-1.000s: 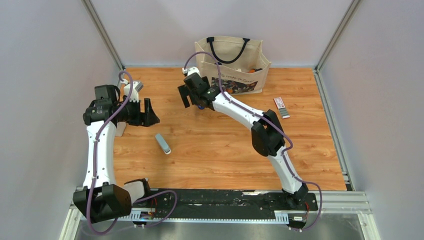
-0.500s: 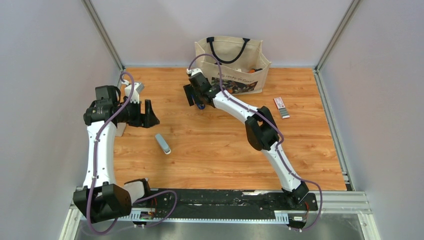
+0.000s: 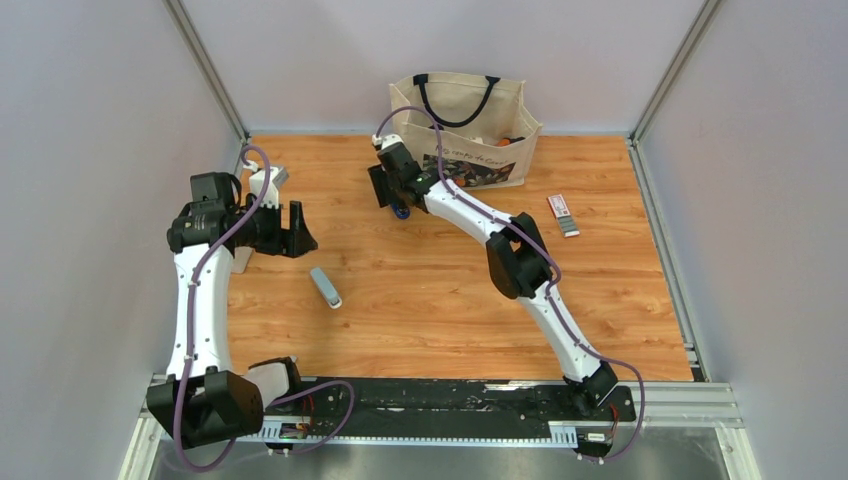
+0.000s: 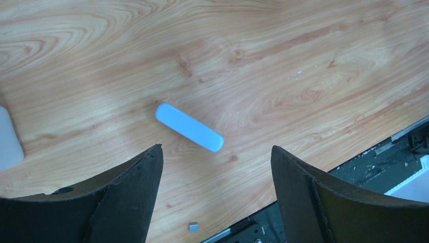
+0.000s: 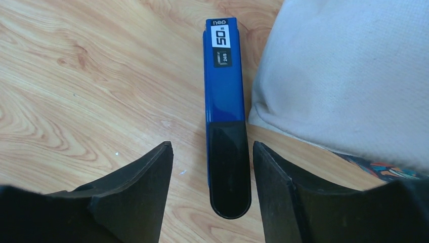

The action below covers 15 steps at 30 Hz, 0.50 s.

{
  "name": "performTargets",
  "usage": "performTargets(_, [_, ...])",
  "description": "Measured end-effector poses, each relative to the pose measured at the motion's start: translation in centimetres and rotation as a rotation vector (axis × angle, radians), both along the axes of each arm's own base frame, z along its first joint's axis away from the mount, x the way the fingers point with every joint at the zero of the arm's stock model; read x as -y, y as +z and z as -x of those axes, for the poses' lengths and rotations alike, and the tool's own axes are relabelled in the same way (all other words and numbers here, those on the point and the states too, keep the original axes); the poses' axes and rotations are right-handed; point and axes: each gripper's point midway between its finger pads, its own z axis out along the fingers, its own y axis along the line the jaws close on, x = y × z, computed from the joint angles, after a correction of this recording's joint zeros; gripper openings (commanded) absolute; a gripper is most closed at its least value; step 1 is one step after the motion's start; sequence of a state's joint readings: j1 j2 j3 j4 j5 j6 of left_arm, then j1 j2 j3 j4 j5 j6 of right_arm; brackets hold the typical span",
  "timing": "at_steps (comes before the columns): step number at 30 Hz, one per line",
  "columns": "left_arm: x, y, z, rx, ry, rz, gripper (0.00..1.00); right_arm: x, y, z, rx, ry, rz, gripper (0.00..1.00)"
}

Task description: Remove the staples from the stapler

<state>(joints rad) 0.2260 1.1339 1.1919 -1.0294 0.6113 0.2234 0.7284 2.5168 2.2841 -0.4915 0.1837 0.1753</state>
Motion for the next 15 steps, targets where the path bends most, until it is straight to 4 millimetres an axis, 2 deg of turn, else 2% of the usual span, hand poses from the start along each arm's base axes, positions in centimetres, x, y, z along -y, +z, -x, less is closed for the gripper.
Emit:
performTargets(1, [-0.02, 0.03, 0.01, 0.002, -0.002, -0.003, 0.86, 0.17, -0.18, -0.04, -0.004, -0.002, 0.004, 0.60])
performTargets(5, [-0.08, 0.05, 0.04, 0.007, -0.006, -0.010, 0.86, 0.61, -0.49, -0.17, -0.013, -0.010, 0.012, 0.33])
performTargets(7, [-0.08, 0.06, 0.06, 0.010, -0.009, -0.012, 0.86, 0.78, -0.54, -0.24, -0.014, -0.015, 0.013, 0.25])
performTargets(15, [-0.14, 0.03, 0.14, 0.023, -0.027, -0.027, 0.86, 0.80, -0.67, -0.25, -0.018, -0.024, -0.004, 0.16])
